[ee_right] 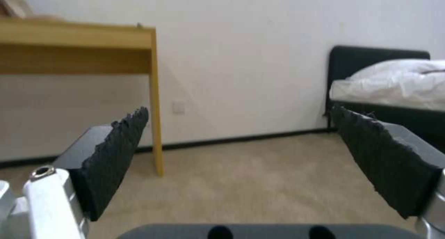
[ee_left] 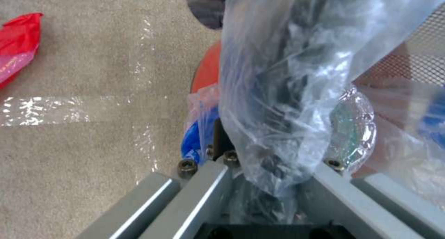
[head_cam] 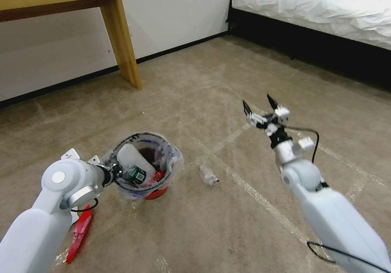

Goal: Pick up the trash bin and place the garbage on the floor into it.

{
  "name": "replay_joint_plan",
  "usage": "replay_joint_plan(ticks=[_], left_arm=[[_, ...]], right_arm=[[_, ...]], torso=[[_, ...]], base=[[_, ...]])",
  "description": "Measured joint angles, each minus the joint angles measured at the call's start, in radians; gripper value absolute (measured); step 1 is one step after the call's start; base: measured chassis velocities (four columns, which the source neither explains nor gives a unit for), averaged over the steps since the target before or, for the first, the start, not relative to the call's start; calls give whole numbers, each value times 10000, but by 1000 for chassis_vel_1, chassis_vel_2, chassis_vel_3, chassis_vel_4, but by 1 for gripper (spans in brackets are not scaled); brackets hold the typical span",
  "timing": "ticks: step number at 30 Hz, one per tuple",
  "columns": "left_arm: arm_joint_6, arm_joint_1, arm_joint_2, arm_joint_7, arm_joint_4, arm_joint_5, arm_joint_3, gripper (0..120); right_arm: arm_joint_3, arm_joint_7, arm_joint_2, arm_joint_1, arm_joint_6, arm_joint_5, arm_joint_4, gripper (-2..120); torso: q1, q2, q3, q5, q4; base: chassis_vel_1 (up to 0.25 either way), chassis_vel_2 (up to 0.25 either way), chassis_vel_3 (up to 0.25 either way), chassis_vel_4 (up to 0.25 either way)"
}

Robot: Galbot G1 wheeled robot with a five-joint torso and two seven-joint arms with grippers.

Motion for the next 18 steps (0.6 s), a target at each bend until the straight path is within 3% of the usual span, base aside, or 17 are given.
replay_joint_plan(ticks=[9, 18], left_arm=[[-151, -12, 36, -134, -43, 7, -86, 0], [319, -139, 365, -179, 143, -289, -208, 0]], right_arm=[[140, -237, 298, -549, 181, -291, -133, 100], [146, -331, 682, -643, 310, -457, -465, 100]], torso=[[0, 0, 0, 1, 1], [2, 0, 0, 2, 2]], base=[[0, 0, 0, 0], [0, 0, 0, 0]])
